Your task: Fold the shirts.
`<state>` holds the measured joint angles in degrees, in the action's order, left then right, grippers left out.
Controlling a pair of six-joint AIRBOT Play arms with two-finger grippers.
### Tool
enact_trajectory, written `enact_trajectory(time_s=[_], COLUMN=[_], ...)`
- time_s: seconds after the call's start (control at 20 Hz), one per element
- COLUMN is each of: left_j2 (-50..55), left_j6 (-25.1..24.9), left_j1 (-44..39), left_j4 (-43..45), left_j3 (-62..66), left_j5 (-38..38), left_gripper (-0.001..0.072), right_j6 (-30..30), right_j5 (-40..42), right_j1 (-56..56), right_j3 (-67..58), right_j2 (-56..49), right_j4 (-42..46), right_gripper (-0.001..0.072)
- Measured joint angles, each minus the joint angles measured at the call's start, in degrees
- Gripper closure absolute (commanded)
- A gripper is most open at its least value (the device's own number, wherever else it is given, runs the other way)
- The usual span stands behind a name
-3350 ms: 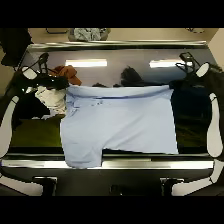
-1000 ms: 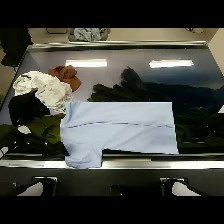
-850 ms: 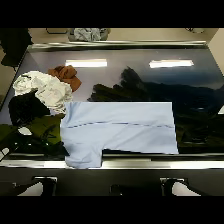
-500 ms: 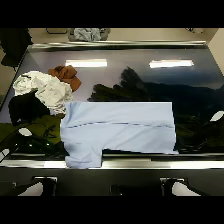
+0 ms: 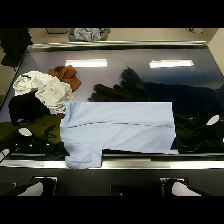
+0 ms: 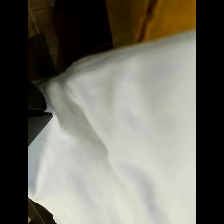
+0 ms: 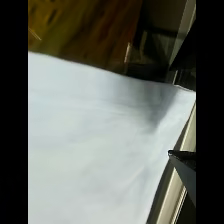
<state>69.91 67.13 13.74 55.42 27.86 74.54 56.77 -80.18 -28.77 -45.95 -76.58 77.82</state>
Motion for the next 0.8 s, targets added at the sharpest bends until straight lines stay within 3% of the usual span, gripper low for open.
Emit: enact_trajectory(time_s=[0.25, 0.3, 0.4, 0.45, 0.5, 0.8], left_j2=[0.0, 0.0, 0.0, 0.0, 0.0, -1.5], left_j6=[-1.3, -1.4, -1.6, -1.6, -1.7, -3.6], left_j1=[0.0, 0.0, 0.0, 0.0, 0.0, 0.0], left_j4=[0.0, 0.0, 0.0, 0.0, 0.0, 0.1], left_j3=[0.0, 0.0, 0.0, 0.0, 0.0, 2.0], left_j5=[0.0, -0.1, -0.1, -0.1, -0.2, -1.2], left_gripper=[0.068, 0.068, 0.068, 0.068, 0.0681, 0.0684], right_j6=[1.3, 1.4, 1.4, 1.4, 1.4, -0.6], right_j5=[0.4, 0.4, 0.7, 1.3, 2.4, 4.6], right_j1=[0.0, 0.0, 0.0, 0.0, 0.0, 0.2], right_j3=[1.6, 2.2, 3.6, 4.2, 4.5, 2.6], right_j2=[0.2, 0.2, 0.1, 0.0, 0.0, 0.4], right_j4=[-1.6, -1.9, -2.2, -2.3, -2.4, -2.2], right_gripper=[0.0138, 0.0186, 0.0397, 0.0605, 0.0659, 0.0661])
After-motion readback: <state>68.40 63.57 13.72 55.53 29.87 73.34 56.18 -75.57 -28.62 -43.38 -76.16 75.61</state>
